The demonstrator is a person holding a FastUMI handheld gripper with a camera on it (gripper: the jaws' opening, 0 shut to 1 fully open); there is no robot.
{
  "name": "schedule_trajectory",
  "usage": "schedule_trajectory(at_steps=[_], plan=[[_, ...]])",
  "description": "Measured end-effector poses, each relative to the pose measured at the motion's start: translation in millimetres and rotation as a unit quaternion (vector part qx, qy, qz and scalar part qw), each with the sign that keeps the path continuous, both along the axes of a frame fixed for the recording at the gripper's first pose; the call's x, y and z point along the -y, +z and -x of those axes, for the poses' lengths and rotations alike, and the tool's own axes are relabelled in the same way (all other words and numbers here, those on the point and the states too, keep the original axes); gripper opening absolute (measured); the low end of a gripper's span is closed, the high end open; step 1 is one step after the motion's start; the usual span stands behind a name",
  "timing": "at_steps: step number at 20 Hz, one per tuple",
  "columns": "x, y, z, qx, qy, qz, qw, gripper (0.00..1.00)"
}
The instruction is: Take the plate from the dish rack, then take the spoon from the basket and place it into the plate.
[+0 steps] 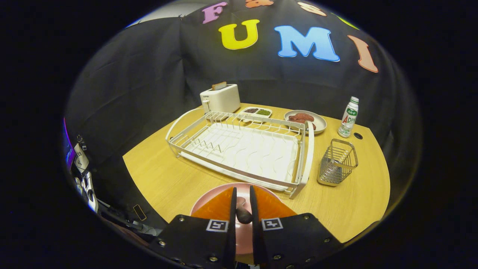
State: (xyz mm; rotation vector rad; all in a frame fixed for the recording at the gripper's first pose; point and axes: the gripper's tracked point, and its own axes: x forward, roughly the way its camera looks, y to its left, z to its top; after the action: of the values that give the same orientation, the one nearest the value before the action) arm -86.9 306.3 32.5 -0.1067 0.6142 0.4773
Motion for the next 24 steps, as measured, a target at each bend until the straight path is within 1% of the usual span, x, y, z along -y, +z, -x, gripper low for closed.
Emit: schedule_trajectory(at_steps=[3, 6, 10, 13, 16, 21, 22, 23, 24], plan=[[11.7, 11.1, -4.5, 0.016, -0.030, -0.024, 0.999, 0.23], [38.1, 35.4, -13.6, 0.052, -0.073, -0.024, 0.996, 0.32], [73.0, 63.4, -23.0, 0.083, -0.123, -0.031, 0.988, 0.32], [109.3, 88.1, -27.2, 0.118, -0.167, -0.030, 0.978, 0.32], [140.2, 106.5, -30.9, 0.149, -0.196, -0.036, 0.969, 0.32], [206.2, 127.6, -45.7, 0.202, -0.236, -0.026, 0.950, 0.32], [218.0, 126.7, -51.5, 0.204, -0.242, -0.025, 0.948, 0.42], [232.4, 127.0, -55.7, 0.206, -0.251, -0.022, 0.946, 0.49], [240.4, 128.2, -60.2, 0.210, -0.249, -0.030, 0.945, 0.53]])
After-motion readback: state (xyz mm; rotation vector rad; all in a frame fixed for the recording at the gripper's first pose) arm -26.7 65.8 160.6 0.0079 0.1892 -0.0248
